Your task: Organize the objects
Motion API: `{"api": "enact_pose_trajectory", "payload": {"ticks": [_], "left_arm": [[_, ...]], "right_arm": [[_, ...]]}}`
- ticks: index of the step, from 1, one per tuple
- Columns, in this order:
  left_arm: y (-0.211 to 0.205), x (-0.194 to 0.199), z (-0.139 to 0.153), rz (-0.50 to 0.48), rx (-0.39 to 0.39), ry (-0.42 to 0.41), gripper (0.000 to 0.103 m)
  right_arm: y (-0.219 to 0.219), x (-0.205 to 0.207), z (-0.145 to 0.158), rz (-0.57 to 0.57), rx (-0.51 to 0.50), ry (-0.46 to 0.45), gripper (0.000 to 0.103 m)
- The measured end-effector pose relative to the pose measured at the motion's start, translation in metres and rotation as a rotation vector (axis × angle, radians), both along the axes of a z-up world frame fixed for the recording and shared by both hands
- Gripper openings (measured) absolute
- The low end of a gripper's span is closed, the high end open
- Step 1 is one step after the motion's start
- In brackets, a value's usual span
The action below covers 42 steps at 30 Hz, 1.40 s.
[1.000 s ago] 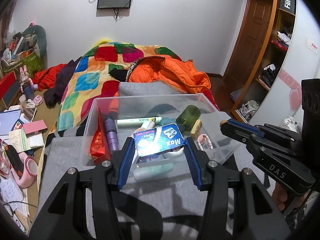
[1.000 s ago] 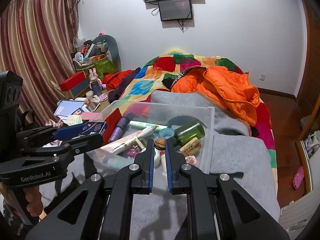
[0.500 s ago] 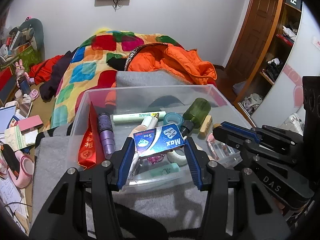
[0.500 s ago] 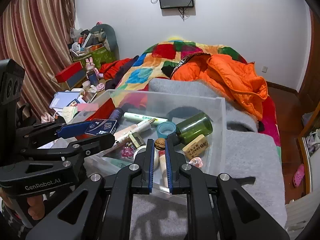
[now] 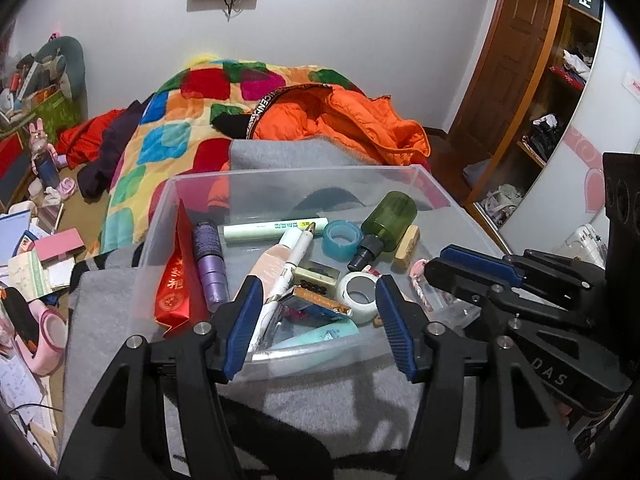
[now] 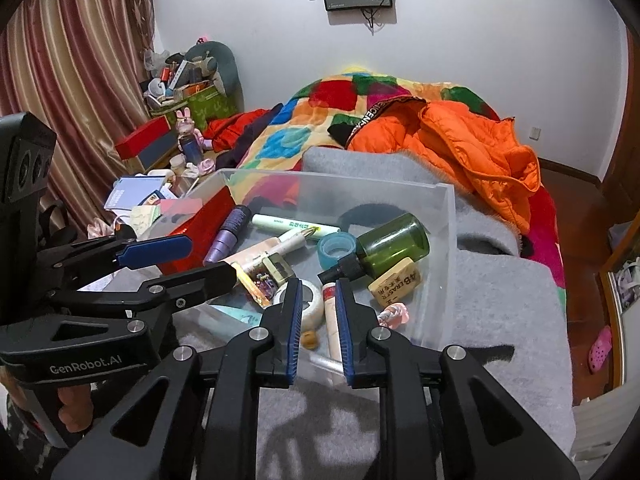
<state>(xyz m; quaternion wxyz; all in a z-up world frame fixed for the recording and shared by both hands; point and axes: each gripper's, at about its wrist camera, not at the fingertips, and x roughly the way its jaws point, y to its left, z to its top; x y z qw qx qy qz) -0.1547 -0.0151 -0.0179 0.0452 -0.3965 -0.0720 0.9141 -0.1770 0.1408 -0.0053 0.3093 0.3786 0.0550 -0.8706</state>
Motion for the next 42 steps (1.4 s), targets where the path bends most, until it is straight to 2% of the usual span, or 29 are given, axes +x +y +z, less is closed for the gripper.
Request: {"api": "enact_pose_trajectory", "payload": {"ticks": [4,6,8,12,20,26,31,42], "left_arm": [[0.0,0.01,0.008,0.006,-0.007,0.023,0.058],[0.0,0.017,0.012,0.012,-0.014,0.039,0.06],[0.0,0.025,0.016,0.016,-0.018,0.054,0.064],[0.0,0.039,0.023,0.026,-0.026,0.084,0.068],[-0.001,0.069,0.028,0.056,-0.042,0.135,0.092],[0.003,0.084,0.021,0.056,-0.05,0.132,0.094],[0.009,0.093,0.018,0.053,-0.071,0.131,0.094],[0.009,0.101,0.018,0.052,-0.058,0.136,0.094]], "right_arm": [[0.005,0.008,0.009,0.003,-0.002,0.028,0.018],[0.008,0.015,0.014,0.004,-0.006,0.05,0.024],[0.012,0.021,0.019,-0.002,-0.012,0.07,0.034],[0.019,0.032,0.029,-0.012,-0.025,0.106,0.043],[0.029,0.058,0.039,-0.023,-0.034,0.153,0.074],[0.036,0.07,0.034,-0.043,-0.035,0.151,0.08],[0.04,0.077,0.03,-0.049,-0.04,0.142,0.08],[0.045,0.087,0.029,-0.054,-0.056,0.137,0.081]]}}
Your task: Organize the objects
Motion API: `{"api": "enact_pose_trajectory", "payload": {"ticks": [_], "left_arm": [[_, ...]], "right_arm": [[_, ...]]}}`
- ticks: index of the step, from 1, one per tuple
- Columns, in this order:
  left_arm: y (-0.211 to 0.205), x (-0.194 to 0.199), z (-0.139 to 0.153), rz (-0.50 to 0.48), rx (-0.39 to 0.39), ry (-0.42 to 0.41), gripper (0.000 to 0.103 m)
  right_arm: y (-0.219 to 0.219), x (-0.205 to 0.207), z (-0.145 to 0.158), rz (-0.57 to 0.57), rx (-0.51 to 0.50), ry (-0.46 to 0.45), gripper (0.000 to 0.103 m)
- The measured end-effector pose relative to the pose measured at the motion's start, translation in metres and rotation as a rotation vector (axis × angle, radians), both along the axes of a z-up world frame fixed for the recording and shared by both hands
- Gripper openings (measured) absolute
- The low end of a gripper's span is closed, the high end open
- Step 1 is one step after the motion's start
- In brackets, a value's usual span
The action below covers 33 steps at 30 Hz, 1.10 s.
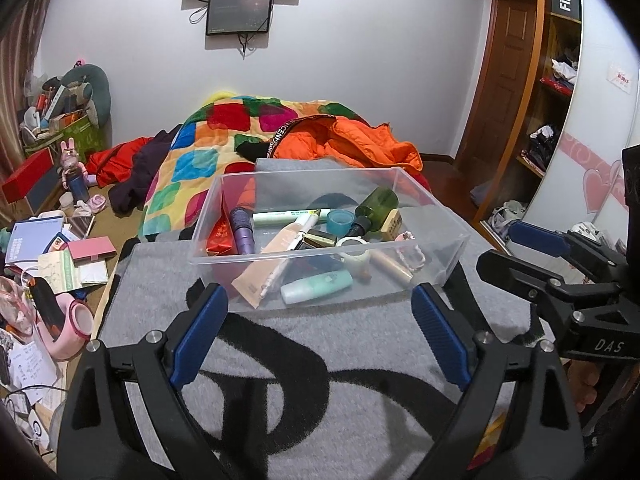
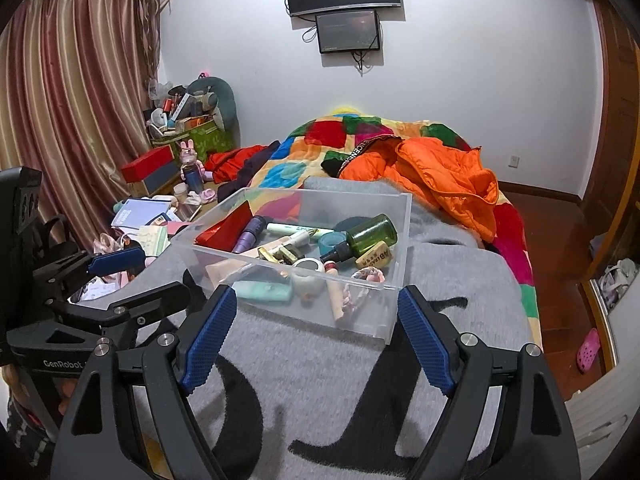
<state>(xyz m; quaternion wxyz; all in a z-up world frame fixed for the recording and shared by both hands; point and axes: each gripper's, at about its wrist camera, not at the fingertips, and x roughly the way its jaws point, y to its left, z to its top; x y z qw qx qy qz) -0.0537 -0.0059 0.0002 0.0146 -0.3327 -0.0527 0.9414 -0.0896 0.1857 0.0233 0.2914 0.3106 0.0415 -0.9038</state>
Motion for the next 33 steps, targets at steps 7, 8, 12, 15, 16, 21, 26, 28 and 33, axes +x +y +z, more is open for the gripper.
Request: {"api": "enact_pose_trajectory", "payload": {"ticks": [7,8,12,15,16,21,26,28,33], "left_arm": [[-0.0009,0.0037,0.0025,-0.001,0.017,0.002,0.094],[-0.0008,0.0037,0.0027,-0.001,0.016,0.002,0.094],[-0.0014,0.0037,0.0026,-0.002,0.017,0.002,0.094],[-0.0015,0.004,0.0041,-0.002,0.019,0.006,0.094],[-0.0014,0.0043,0.0046,-0.002,0.02,0.007,0.094],[-0.0003,0.0049,0.0061,-0.004,0.015,0.01,0.094],[-0.0004,0.0056,0.0062,-0.007,0.017,0.015,0.094],[-0.0001,0.0058,0.0058,-0.006,0.016,0.016,0.094],[-0.0002,0.0067,0.0059,-0.006,0.016,0.018,0.094]], "right_arm": [[-0.0017,0.0027,0.0006,0.004,0.003,0.004,0.081],[-0.0019,0.0031,0.0006,0.004,0.003,0.005,0.081],[-0.002,0.003,0.0004,0.003,0.002,0.002,0.081],[-0.0026,0.0037,0.0004,0.002,0.001,-0.001,0.081],[-0.0028,0.0041,0.0002,0.001,0.001,-0.002,0.081],[-0.003,0.0037,0.0001,0.0,-0.001,-0.003,0.081],[-0.0028,0.0035,0.0,0.002,0.001,-0.002,0.081],[-0.0028,0.0036,0.0,0.002,0.001,-0.002,0.081],[-0.0026,0.004,-0.0002,0.002,-0.001,-0.004,0.082]]}}
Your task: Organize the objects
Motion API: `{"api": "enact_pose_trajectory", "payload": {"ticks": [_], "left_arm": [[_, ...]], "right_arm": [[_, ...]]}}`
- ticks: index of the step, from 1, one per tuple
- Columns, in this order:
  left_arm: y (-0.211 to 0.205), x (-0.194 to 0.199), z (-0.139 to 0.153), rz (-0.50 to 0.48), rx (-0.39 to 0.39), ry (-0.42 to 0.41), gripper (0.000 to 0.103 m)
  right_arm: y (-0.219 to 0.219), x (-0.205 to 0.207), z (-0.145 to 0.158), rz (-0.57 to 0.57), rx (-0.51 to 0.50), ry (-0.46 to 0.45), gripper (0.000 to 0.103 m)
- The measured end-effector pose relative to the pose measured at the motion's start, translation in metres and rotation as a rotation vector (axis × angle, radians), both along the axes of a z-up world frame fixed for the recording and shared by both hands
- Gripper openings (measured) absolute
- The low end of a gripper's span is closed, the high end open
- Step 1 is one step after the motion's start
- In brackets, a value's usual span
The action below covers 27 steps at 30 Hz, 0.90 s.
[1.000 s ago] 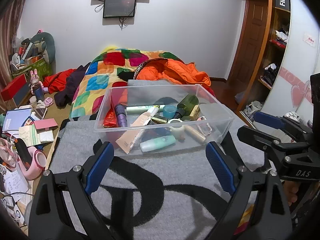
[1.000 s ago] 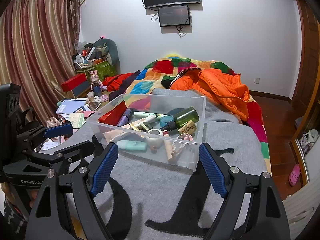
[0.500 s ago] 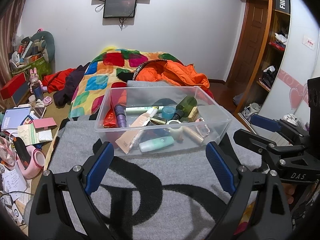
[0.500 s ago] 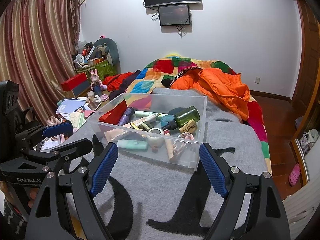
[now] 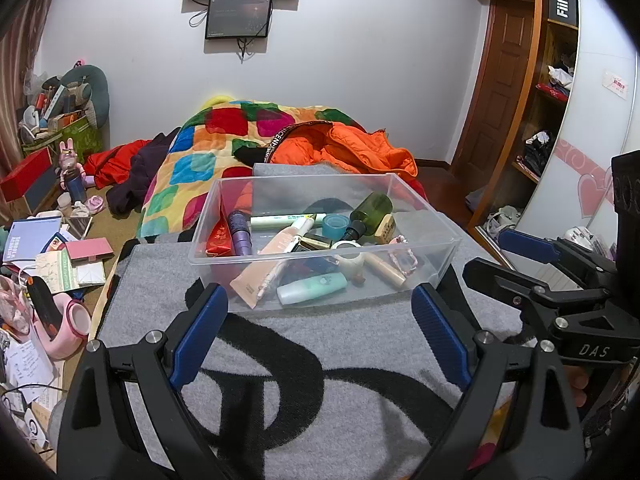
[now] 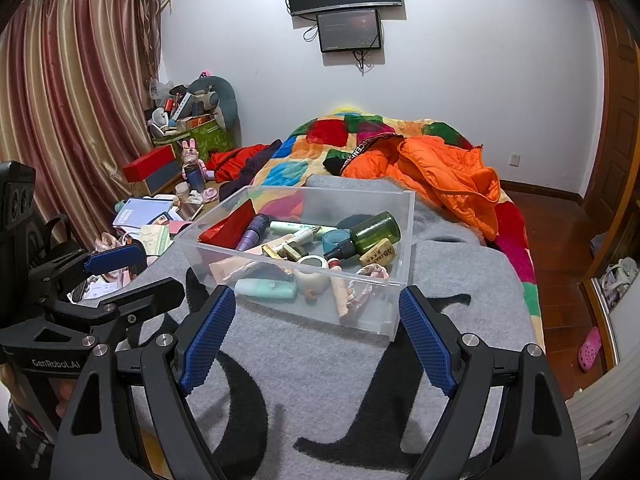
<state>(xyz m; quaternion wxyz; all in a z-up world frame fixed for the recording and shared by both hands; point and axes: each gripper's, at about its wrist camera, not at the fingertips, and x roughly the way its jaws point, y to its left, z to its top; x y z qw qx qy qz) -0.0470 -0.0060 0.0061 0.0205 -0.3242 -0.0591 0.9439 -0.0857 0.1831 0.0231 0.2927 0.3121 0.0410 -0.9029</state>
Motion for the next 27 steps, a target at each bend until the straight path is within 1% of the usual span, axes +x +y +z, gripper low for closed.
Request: {"api": "enact_pose_trajectory", "payload": {"ticks": [5,17,27], "left_arm": [[0.0009,0.0021,0.0013,-0.011,0.002,0.005,0.094],[-0.0034,0.0036,0.0008,-0.023,0.045,0.003,0.094],[0.002,0.0043,0.0007,-0.033,0.01,0.013,0.094]], "right_arm": [[-0.0007,0.0014,-0.0013,-0.001,-0.002,-0.004,0.082],[-0.001,0.0015,-0.0016,-0.001,-0.003,-0.005,0.082],[-0.0025,0.0042,-0.0032,0.001,-0.004,-0.011,0.083]]}}
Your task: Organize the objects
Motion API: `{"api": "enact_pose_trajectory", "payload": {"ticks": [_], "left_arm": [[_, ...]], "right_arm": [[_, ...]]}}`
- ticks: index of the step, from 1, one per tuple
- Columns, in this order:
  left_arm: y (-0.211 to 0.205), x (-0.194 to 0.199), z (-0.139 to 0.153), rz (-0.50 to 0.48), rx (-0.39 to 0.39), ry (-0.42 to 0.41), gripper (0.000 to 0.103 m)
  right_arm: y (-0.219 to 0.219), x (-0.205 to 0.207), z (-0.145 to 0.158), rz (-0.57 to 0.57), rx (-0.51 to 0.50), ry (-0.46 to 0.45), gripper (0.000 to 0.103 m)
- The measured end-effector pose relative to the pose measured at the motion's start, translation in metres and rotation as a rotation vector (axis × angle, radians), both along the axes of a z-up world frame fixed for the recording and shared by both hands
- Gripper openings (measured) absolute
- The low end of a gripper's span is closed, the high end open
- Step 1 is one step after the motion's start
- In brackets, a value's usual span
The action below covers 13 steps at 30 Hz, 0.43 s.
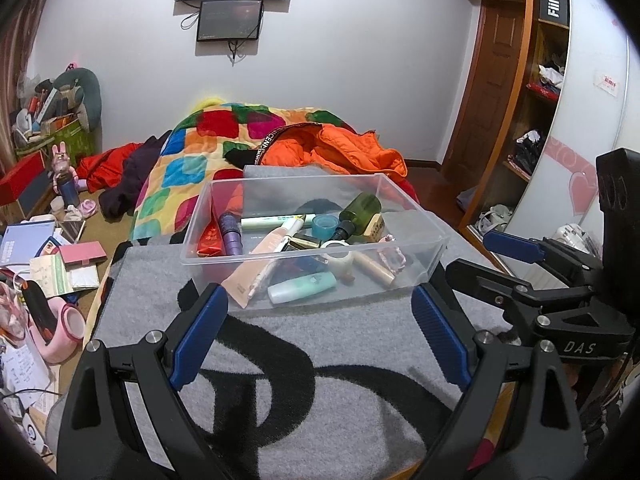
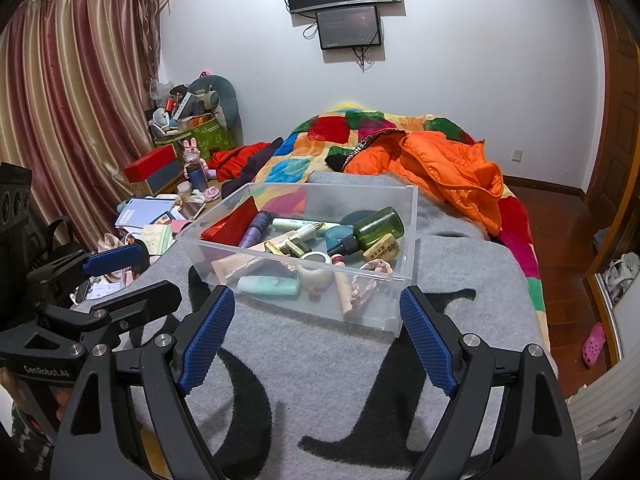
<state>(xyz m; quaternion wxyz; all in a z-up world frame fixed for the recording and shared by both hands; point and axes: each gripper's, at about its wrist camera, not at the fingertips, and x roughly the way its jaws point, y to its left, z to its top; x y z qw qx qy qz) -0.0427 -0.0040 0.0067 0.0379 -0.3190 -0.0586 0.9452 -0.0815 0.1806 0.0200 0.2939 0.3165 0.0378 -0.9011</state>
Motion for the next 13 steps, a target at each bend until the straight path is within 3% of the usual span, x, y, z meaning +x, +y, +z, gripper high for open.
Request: {"api": "enact_pose_trajectory", "payload": {"ticks": [13], "left_arm": [[0.0021,0.0016,-0.0028,0.018,-0.014,0.004,0.094]], "right_arm": [[-0.0023,0.0006,-0.0024,0.003,-0.004,-0.006,0.084]]}}
